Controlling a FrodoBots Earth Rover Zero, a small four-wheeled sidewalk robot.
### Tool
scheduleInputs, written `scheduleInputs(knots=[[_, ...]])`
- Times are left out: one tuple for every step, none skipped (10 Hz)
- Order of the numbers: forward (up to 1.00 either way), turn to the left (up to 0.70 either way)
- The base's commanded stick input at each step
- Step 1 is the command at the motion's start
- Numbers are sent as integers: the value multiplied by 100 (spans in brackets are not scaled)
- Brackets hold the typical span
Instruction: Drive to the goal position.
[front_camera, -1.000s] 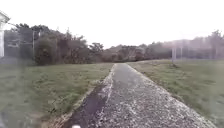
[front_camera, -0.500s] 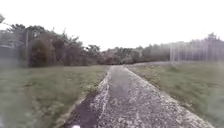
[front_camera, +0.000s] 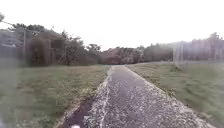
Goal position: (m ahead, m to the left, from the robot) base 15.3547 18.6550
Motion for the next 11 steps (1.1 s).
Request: scheduleInputs(knots=[[70,-33],[70,-35],[70,-35],[70,-35],[70,-35],[70,0],[70,0],[70,0],[70,0],[70,0],[70,0]])
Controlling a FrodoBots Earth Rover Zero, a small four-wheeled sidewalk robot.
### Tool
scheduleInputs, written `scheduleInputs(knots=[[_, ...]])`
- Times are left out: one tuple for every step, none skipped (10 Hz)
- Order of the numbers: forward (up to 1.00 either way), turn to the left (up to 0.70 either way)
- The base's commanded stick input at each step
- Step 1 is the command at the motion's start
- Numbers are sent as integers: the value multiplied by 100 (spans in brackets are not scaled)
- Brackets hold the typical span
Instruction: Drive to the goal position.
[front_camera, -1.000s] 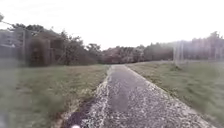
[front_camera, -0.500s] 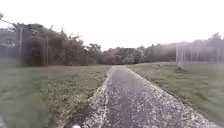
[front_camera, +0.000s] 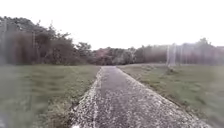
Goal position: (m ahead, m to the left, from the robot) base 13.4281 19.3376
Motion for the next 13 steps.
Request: scheduleInputs(knots=[[70,0],[70,0],[70,0],[70,0],[70,0],[70,0],[70,0],[70,0],[70,0],[70,-9],[70,-17],[70,-26],[70,-34]])
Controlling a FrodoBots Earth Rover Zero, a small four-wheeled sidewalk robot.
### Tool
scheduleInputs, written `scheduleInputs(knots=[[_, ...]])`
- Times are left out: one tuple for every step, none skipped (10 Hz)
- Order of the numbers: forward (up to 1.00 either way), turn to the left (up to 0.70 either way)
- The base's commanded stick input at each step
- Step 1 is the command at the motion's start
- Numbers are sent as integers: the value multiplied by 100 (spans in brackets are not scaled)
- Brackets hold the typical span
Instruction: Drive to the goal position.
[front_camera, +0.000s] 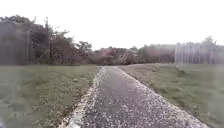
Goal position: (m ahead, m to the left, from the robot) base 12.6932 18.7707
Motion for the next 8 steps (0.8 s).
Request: scheduleInputs(knots=[[70,-1],[70,0],[70,0],[70,0],[70,0],[70,0],[70,0],[70,0]])
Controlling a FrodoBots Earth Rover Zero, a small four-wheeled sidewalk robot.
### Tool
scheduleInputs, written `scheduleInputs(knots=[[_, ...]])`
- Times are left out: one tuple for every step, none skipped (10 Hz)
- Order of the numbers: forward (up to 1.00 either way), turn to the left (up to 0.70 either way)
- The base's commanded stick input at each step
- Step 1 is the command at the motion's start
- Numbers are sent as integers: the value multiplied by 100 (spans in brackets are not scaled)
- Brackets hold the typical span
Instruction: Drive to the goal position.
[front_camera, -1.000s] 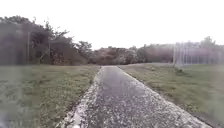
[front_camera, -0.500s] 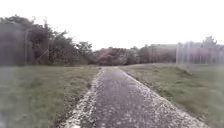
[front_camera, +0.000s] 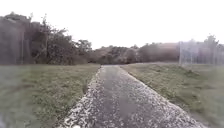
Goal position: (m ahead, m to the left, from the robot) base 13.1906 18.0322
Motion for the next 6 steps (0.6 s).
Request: scheduleInputs(knots=[[70,0],[70,0],[70,0],[70,0],[70,0],[70,0]])
